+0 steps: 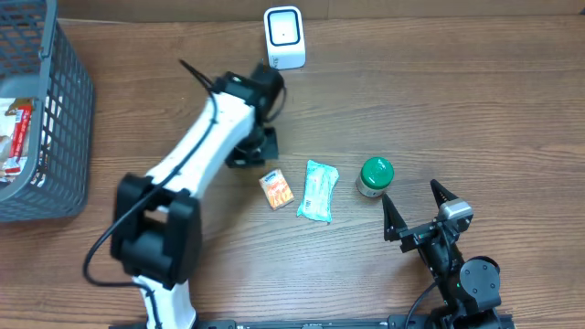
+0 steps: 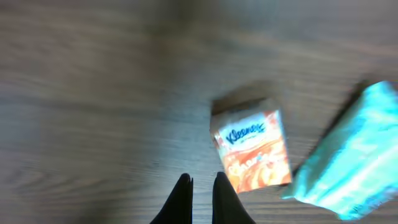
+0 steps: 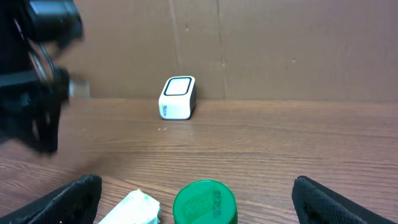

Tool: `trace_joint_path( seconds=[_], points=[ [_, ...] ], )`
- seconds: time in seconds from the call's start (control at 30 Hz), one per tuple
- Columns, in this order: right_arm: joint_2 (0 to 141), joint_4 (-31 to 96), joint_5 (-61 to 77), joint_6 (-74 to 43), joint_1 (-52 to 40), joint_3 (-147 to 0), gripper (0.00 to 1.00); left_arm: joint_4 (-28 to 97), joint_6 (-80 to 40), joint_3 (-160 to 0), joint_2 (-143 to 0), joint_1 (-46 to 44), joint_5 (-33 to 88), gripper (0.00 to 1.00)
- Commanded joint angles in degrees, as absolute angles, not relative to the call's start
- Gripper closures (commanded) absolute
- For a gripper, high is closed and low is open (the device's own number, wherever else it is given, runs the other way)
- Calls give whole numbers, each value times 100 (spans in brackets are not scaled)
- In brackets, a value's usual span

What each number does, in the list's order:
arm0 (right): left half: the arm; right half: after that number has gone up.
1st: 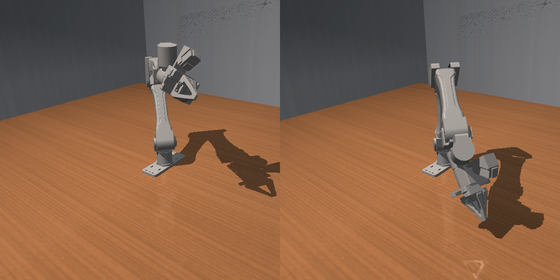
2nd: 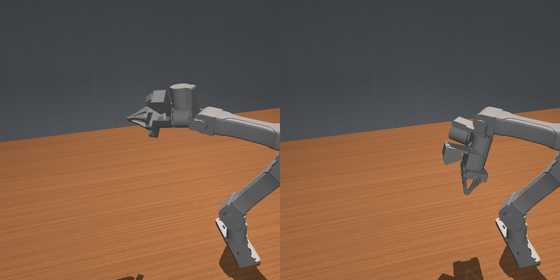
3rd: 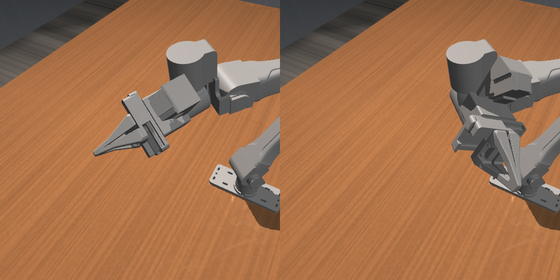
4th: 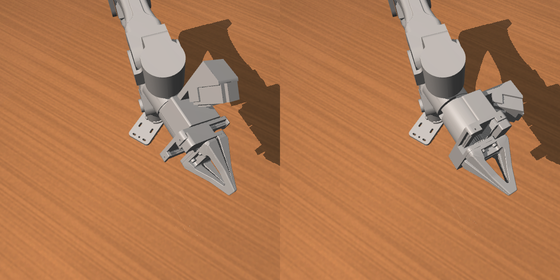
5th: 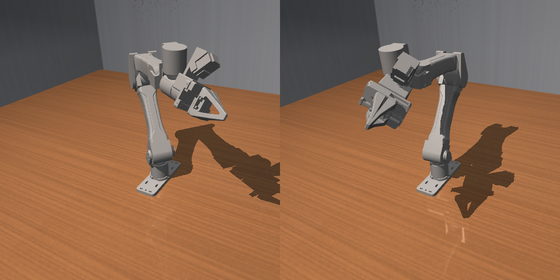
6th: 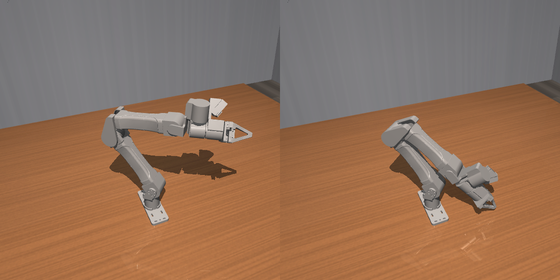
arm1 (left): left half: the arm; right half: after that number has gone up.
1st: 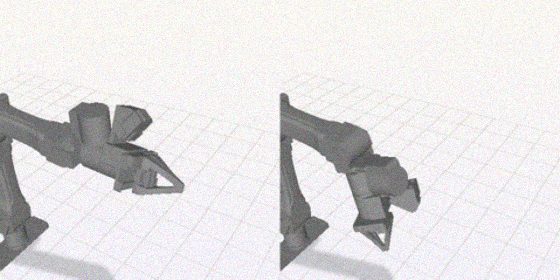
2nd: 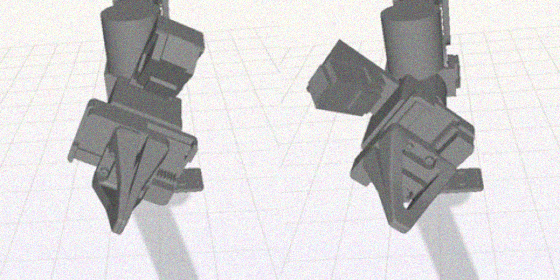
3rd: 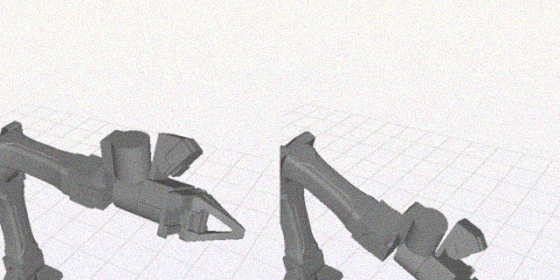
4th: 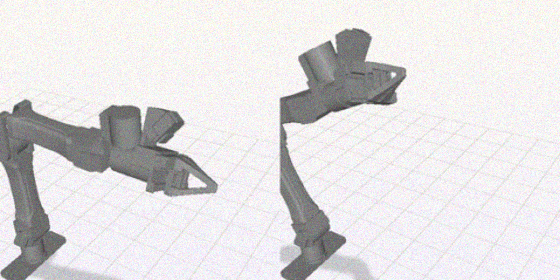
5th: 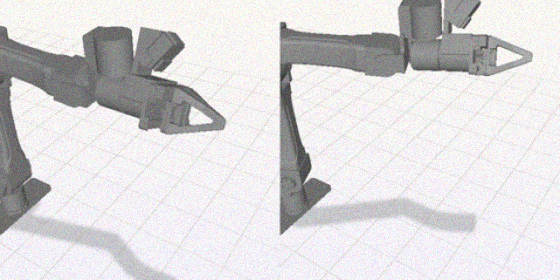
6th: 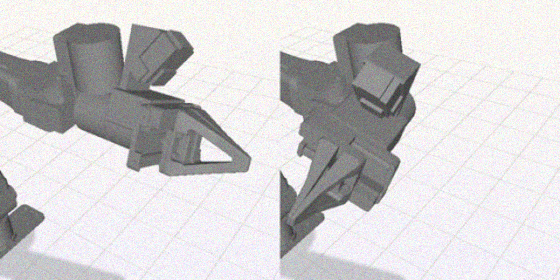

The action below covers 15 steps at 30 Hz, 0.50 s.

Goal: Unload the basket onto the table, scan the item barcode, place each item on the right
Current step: 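Open the left gripper and swing it back toward the grey basket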

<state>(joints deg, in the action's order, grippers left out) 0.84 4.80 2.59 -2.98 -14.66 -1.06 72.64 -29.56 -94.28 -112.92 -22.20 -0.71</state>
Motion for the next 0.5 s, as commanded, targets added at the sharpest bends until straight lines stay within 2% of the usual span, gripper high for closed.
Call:
trace_joint_path(
  seconds=[0.0,0.03,0.07,0.13,0.17,0.2,0.3,0.47],
  points=[
    [16,462,266,-322,-1450,-45,0,7264,-2224,-10584,-10407,-1658,-191,92],
    [16,462,266,-325,-1450,-45,0,7255,-1986,-10862,-10313,-1511,-196,83],
    [16,462,266,-325,-1450,-45,0,7234,-1732,-11144,-10230,-1352,-217,69],
    [16,462,266,-325,-1448,-45,0,7218,-1444,-11716,-10101,-1015,-375,36],
    [16,462,266,-322,-1450,-45,0,7223,-1382,-11998,-10051,-840,-489,24],
    [16,462,266,-325,-1450,-45,0,7223,-1321,-12278,-10012,-642,-598,17],
    [16,462,266,-322,-1450,-45,0,7196,-996,-12925,-9961,-49,-709,0],
    [16,462,266,-325,-1450,-45,0,7026,-355,-13281,-9961,939,-709,0]
  ],
)
